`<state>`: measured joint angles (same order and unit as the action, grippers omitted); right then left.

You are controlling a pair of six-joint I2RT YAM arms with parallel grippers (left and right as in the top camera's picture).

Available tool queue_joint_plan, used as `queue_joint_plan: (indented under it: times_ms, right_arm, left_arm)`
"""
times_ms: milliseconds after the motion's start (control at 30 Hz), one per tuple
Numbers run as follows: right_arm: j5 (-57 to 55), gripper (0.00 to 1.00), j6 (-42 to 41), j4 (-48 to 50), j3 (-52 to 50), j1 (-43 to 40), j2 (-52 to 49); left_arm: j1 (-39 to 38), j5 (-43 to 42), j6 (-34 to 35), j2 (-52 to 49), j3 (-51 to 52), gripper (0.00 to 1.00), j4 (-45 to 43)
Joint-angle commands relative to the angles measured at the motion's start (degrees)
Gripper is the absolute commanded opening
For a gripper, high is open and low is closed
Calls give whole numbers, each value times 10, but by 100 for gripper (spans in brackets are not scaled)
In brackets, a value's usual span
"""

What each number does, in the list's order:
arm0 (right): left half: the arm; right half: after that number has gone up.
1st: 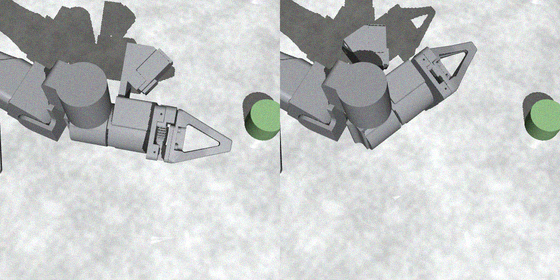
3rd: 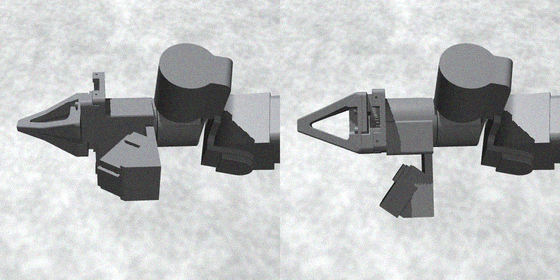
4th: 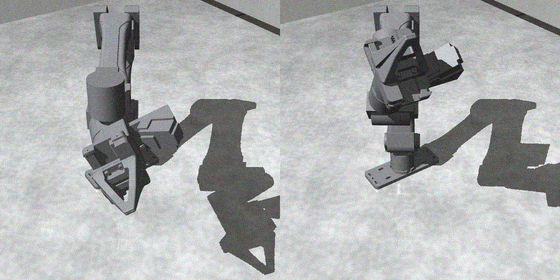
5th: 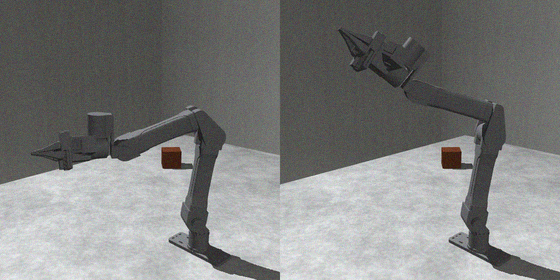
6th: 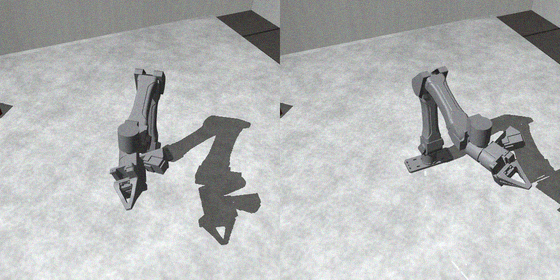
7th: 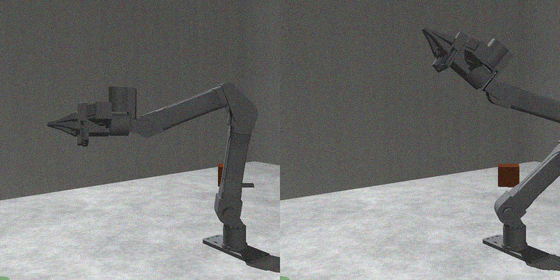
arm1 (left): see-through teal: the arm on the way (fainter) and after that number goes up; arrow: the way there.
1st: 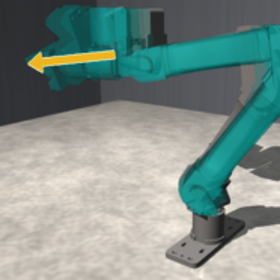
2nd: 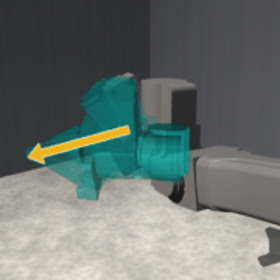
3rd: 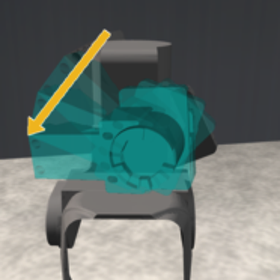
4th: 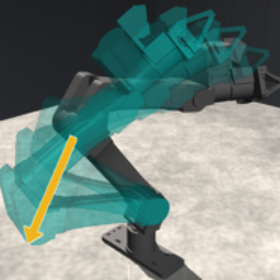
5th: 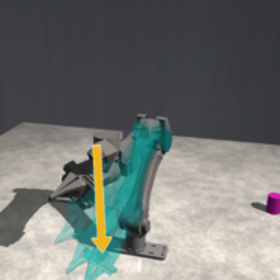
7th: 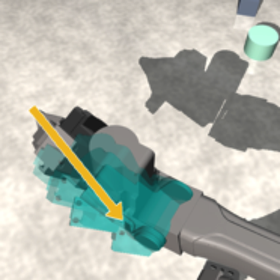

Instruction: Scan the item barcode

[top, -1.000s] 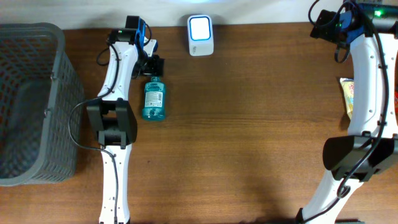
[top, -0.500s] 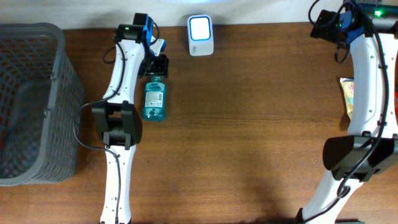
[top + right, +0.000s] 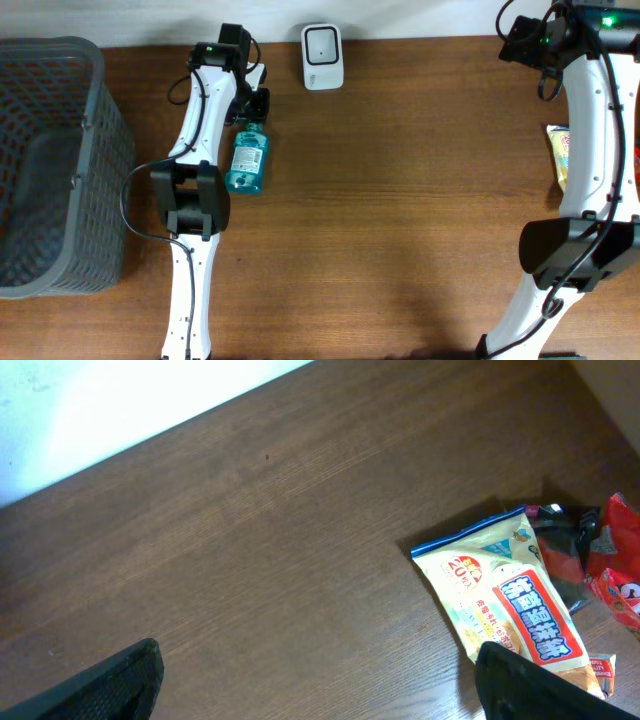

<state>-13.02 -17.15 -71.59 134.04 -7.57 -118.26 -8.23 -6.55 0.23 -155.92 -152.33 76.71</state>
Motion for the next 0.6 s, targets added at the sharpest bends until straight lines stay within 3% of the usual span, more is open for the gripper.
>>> queue_joint_plan:
  times_ms: [0, 67, 133, 333, 400, 433, 500, 533, 567]
  right_arm:
    - [-1, 99, -2, 0, 0, 0, -2]
    - [-1, 99, -2, 0, 0, 0, -2]
    - [-1, 99, -2, 0, 0, 0, -2]
    - [-1, 99, -2, 0, 0, 0, -2]
    - [-1, 99, -2, 0, 0, 0, -2]
    - [-1, 99, -2, 0, 0, 0, -2]
    - [-1, 99, -2, 0, 0, 0, -2]
    - [-1, 99, -2, 0, 0, 0, -2]
    - [-1, 99, -2, 0, 0, 0, -2]
  left_arm:
    - [2, 4, 2, -3, 5, 27, 0]
    - [2, 4, 2, -3, 3, 14, 1]
    - [2, 3, 2, 3, -15, 10, 8]
    - [2, -2, 3, 47, -88, 7, 50]
    - [2, -2, 2, 62, -91, 14, 66]
    - [3, 4, 2, 63, -91, 21, 91]
    - [6, 8, 2, 63, -91, 53, 146]
    - [8, 8, 2, 63, -91, 92, 200]
    - [9, -2, 2, 63, -83, 99, 200]
